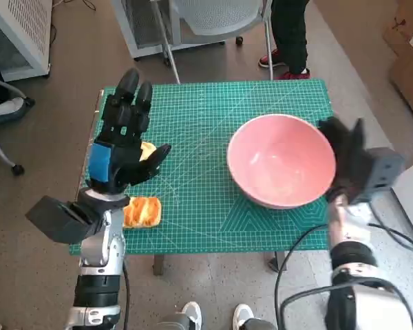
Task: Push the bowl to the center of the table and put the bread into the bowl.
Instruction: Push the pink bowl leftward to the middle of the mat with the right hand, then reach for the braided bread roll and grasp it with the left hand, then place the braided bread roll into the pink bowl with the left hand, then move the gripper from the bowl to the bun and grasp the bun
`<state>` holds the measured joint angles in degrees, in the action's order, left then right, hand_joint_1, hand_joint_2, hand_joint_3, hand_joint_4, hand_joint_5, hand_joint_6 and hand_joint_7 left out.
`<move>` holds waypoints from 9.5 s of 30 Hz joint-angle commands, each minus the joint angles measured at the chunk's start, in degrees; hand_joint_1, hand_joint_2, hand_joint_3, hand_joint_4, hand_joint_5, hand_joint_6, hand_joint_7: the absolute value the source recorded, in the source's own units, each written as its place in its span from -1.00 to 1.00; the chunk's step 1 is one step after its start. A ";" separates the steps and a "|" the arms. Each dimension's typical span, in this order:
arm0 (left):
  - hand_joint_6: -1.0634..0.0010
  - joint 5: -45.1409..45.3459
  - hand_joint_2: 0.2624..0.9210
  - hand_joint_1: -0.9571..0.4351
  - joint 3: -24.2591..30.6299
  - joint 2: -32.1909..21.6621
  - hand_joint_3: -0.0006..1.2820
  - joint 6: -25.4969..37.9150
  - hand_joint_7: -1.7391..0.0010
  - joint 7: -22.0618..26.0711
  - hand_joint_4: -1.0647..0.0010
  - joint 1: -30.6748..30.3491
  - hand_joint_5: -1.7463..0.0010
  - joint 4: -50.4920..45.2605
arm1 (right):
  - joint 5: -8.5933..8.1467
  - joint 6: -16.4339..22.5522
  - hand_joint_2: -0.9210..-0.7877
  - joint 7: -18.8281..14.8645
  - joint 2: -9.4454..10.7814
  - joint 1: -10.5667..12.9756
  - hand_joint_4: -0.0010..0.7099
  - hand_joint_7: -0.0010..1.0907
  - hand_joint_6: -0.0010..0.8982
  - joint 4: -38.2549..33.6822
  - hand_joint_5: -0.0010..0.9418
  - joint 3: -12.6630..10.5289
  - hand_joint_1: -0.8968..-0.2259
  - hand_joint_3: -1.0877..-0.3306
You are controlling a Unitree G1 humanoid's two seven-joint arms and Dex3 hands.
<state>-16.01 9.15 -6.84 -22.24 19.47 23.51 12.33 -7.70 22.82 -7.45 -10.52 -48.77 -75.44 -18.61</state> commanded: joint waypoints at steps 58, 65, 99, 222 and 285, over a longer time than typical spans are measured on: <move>1.00 1.02 0.96 -0.33 1.90 -2.77 -0.79 -3.06 0.67 -2.07 1.00 -5.16 1.00 -3.94 | -2.97 14.10 -1.00 -12.74 0.12 -4.54 -0.25 -1.00 -0.20 8.32 -1.00 0.21 0.57 0.38; 1.00 1.66 1.00 -0.32 2.42 -3.61 -0.79 -3.09 0.67 -2.38 1.00 -6.07 1.00 -5.74 | -5.08 24.07 -1.00 -16.58 -0.11 -2.24 -0.26 -0.97 -0.14 15.43 -0.99 0.35 0.49 0.43; 0.41 51.24 0.29 0.10 -10.30 -29.48 -1.00 49.14 0.97 17.16 0.83 -17.46 1.00 -44.04 | -7.97 25.57 -1.00 -18.72 -0.45 4.07 -0.17 -0.96 -0.08 29.04 -0.99 3.73 0.31 0.43; 0.76 56.13 0.62 -0.33 -34.08 -17.49 -0.99 -16.93 0.89 -9.11 0.90 40.23 0.98 39.66 | -7.75 14.17 -1.00 -12.18 -1.33 16.04 0.00 -0.95 0.05 51.16 -0.98 5.38 0.34 0.60; 0.57 45.66 0.61 -0.48 -25.07 -32.97 -1.00 -7.58 0.99 -2.81 0.86 24.71 1.00 34.80 | -11.69 16.76 -1.00 -20.30 -0.60 9.49 0.00 -0.97 0.06 40.02 -0.99 5.78 0.38 0.65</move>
<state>30.37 -15.60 -40.72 -30.77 15.70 48.82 47.28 -19.07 39.64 -27.02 -10.85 -39.43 -33.97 -12.54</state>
